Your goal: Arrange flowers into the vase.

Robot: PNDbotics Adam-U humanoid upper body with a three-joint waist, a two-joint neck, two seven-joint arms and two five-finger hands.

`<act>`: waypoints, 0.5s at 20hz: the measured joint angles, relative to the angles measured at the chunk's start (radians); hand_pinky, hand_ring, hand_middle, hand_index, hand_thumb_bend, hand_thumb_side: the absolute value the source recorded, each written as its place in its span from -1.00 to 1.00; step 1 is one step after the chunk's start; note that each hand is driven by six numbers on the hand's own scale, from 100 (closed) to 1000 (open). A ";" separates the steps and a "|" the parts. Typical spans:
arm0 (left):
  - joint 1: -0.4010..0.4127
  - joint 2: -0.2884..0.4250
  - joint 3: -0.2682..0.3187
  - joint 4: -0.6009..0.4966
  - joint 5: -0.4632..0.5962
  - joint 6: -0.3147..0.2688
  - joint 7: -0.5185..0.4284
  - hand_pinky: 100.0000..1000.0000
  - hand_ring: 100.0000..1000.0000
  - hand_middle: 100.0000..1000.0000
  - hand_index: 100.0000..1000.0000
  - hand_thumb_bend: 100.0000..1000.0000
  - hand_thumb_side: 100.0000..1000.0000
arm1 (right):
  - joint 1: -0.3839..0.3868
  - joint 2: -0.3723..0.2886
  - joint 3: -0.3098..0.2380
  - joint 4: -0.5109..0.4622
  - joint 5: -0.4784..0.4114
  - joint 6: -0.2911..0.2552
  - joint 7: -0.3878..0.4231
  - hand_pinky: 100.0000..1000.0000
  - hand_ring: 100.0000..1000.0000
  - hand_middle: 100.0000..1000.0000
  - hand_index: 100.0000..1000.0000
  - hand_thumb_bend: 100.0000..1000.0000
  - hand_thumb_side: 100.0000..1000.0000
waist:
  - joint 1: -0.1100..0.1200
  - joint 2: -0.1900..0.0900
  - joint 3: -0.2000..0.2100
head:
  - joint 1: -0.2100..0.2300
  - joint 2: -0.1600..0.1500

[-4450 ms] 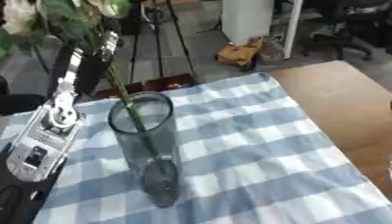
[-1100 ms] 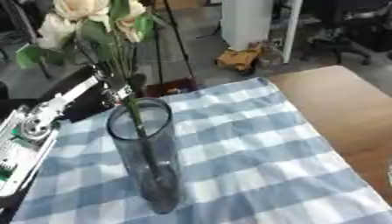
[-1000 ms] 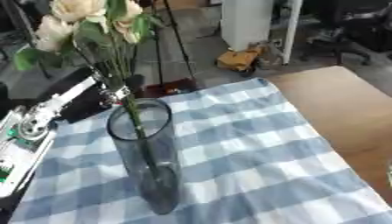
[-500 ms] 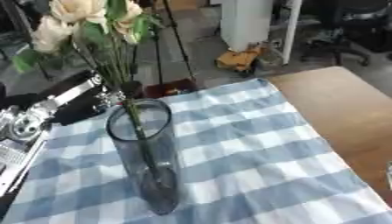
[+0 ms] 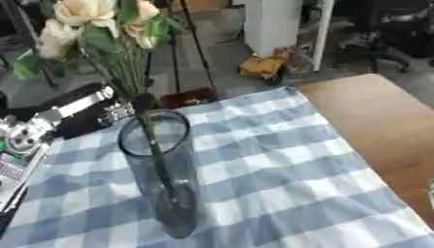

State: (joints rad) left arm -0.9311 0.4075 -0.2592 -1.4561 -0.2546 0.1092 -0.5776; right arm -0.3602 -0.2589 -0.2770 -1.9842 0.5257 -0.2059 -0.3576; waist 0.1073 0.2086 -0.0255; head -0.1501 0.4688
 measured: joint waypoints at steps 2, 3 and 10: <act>0.003 0.006 0.005 0.000 0.001 0.008 -0.010 0.54 0.83 0.97 1.00 -0.07 1.00 | 0.000 0.000 0.000 0.000 0.000 0.000 0.000 0.68 0.62 0.02 0.58 -1.00 0.82 | 0.001 0.000 0.000 | 0.000 0.000; 0.004 0.008 0.006 0.000 0.002 0.012 -0.014 0.54 0.84 0.98 1.00 -0.05 1.00 | 0.000 0.000 0.000 0.000 0.000 0.000 0.000 0.68 0.62 0.02 0.58 -1.00 0.82 | 0.001 0.000 0.000 | 0.000 0.000; 0.010 0.025 0.022 -0.013 0.000 0.032 -0.033 0.56 0.84 0.97 1.00 -0.02 1.00 | 0.000 -0.001 0.000 0.000 -0.001 0.000 0.000 0.68 0.62 0.02 0.58 -1.00 0.82 | 0.001 0.000 0.001 | 0.000 0.000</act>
State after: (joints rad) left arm -0.9211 0.4330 -0.2374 -1.4689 -0.2546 0.1407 -0.6106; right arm -0.3601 -0.2595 -0.2770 -1.9842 0.5249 -0.2060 -0.3578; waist 0.1085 0.2086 -0.0248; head -0.1504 0.4687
